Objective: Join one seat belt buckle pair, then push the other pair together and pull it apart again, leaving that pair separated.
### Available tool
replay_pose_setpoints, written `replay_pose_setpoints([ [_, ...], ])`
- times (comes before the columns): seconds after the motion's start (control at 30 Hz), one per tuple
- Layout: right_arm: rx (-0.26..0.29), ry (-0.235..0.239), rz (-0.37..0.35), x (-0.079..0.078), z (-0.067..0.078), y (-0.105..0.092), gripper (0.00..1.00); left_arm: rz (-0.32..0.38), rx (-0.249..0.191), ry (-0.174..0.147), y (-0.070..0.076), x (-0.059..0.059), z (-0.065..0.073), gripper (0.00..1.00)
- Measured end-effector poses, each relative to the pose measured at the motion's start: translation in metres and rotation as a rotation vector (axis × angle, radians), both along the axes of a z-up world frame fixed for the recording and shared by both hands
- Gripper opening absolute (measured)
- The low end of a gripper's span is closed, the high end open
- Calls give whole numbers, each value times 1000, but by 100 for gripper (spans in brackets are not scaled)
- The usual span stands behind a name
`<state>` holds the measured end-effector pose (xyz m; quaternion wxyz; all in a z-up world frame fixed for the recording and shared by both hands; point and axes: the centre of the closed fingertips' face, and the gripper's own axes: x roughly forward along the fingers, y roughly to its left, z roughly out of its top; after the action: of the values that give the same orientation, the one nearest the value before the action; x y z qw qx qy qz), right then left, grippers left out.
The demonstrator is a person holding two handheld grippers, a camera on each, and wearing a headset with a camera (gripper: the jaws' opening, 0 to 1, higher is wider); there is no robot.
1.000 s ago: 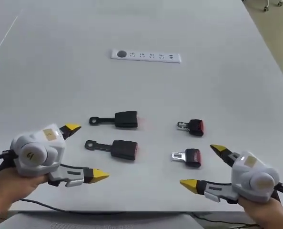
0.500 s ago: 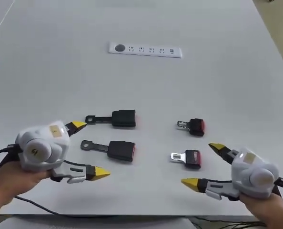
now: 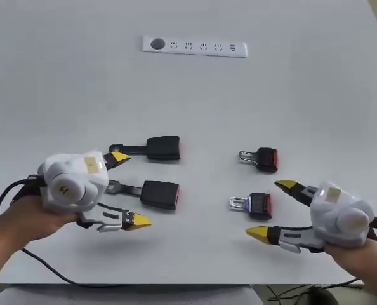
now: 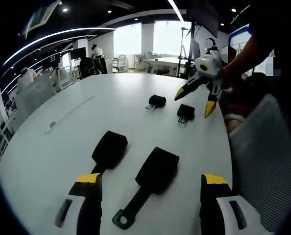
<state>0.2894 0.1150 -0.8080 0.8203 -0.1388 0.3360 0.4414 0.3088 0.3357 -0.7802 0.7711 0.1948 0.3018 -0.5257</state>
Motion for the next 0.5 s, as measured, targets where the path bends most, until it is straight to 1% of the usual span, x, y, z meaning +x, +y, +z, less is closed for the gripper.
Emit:
replay_pose_setpoints([
  [0.07, -1, 14, 8, 2, -4, -1, 77, -24, 26, 8, -3, 1, -7, 83],
  [0.17, -8, 21, 30, 3, -7, -2, 76, -52, 32, 14, -11, 1, -12, 79],
  [0.23, -21, 21, 47, 5, -9, -4, 75, -79, 51, 25, -12, 1, -21, 76],
  [0.3, -17, 29, 56, 6, -10, -5, 74, -112, 68, 37, -15, 1, -28, 74],
  [0.43, -25, 43, 88, 5, -14, -7, 72, -169, 107, 29, -19, 3, -36, 71],
  [0.5, -31, 47, 104, 4, -15, -8, 69, -187, 122, 21, -20, 5, -39, 67],
])
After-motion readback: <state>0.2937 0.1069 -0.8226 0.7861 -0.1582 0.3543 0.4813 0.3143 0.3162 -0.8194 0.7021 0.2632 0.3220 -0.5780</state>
